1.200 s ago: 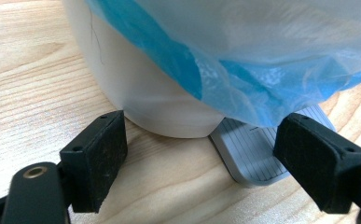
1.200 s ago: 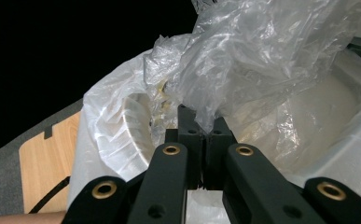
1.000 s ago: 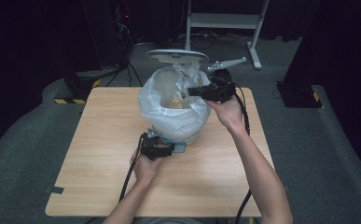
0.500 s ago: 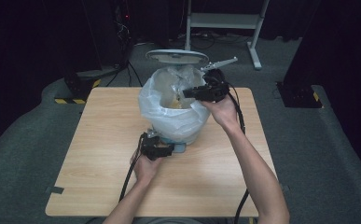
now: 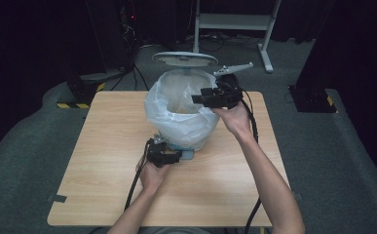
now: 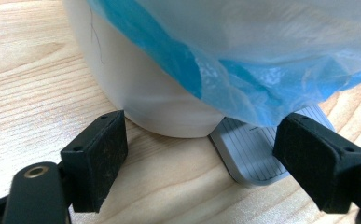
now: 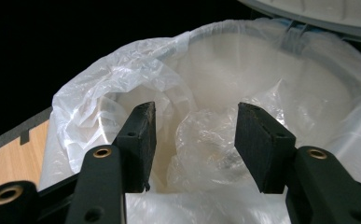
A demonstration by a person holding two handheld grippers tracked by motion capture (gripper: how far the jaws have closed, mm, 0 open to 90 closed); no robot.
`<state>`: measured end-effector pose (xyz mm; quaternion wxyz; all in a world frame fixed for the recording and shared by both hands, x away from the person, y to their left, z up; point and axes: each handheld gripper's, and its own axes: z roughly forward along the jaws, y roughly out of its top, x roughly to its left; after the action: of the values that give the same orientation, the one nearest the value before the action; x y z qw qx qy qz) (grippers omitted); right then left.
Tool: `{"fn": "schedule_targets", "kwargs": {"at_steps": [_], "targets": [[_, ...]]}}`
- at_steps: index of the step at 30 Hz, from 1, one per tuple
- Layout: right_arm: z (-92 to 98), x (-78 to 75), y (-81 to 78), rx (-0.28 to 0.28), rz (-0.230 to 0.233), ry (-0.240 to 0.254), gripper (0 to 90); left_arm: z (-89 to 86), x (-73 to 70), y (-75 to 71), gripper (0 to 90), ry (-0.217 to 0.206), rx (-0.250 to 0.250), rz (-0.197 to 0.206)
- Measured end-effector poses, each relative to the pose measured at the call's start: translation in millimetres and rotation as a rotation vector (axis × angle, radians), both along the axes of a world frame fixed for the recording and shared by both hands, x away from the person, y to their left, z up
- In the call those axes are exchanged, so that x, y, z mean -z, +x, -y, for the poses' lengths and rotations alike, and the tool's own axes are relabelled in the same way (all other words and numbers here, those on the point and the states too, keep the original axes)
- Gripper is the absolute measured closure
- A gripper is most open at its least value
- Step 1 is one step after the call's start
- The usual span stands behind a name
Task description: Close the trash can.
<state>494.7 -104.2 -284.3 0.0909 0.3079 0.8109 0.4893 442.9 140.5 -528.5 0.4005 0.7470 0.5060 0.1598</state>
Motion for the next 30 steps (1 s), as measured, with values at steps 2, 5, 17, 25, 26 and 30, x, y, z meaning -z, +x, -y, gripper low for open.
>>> {"fn": "schedule_targets", "kwargs": {"at_steps": [2, 5, 17, 25, 26, 30], "targets": [[3.4, -0.1, -2.0, 0.005, 0.012, 0.009, 47.7, 0.1, 0.1, 0.0, 17.6, -0.003, 0.000, 0.000], [11.4, -1.1, -5.8, 0.024, 0.028, 0.032, 47.3, 0.4, 0.2, 0.0, 17.7, -0.007, -0.002, 0.000], [28.6, -2.3, -16.1, 0.058, 0.061, 0.068, 47.3, 0.2, 0.0, -0.1, 18.0, 0.000, -0.001, 0.001], [41.3, 0.1, -25.3, 0.065, 0.075, 0.093, 47.5, 0.3, 0.1, -0.1, 18.2, -0.005, -0.003, 0.002], [43.0, 0.8, -26.2, 0.068, 0.076, 0.095, 47.5, 0.4, 0.2, -0.1, 18.2, -0.006, -0.002, 0.001], [50.6, 3.2, -29.0, 0.081, 0.082, 0.110, 47.9, 0.4, 0.2, 0.0, 18.3, -0.007, -0.002, 0.002]]}}
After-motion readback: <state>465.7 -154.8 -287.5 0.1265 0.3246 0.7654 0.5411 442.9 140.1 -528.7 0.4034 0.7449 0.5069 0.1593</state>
